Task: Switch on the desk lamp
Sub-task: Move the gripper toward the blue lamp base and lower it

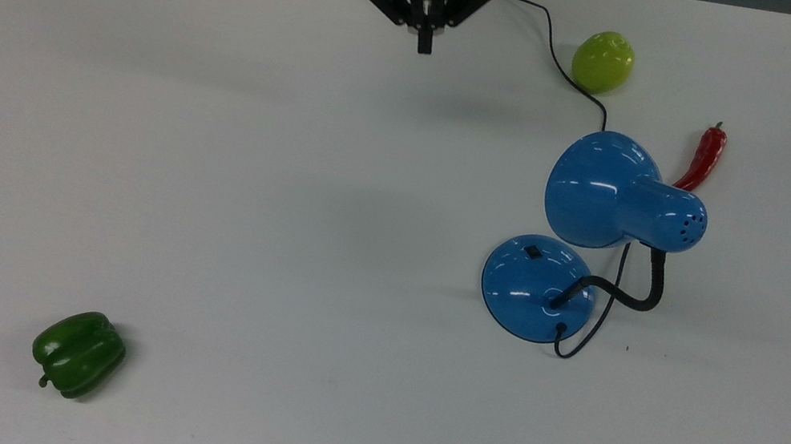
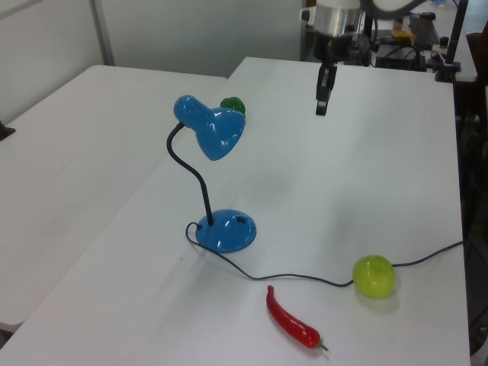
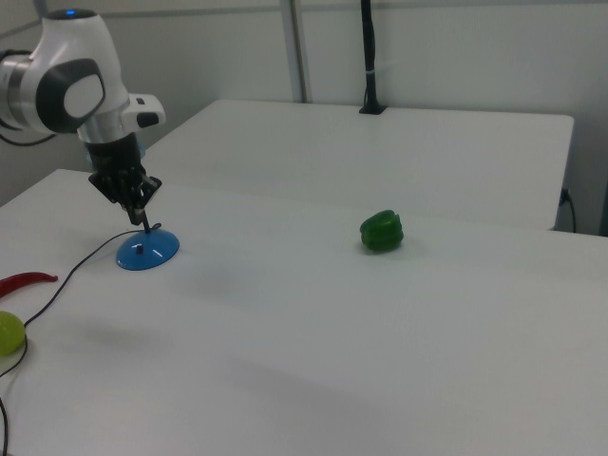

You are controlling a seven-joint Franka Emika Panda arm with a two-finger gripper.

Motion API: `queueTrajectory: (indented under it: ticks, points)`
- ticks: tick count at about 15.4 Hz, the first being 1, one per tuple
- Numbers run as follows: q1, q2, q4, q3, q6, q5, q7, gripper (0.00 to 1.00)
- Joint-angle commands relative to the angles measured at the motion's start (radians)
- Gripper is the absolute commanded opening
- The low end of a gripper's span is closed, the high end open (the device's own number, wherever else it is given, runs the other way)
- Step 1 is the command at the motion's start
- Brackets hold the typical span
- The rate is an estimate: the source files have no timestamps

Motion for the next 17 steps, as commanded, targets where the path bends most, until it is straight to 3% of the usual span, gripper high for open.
queueTrajectory:
  ticks: [1,8,17]
  points:
    - [0.035,0.038,-0.044,0.002,0.104,-0.006,-0.007,0.00]
    - [0.058,0.102,-0.096,0.018,0.265,-0.006,-0.005,0.00]
    - [0.073,0.208,-0.097,0.064,0.477,-0.005,-0.005,0.00]
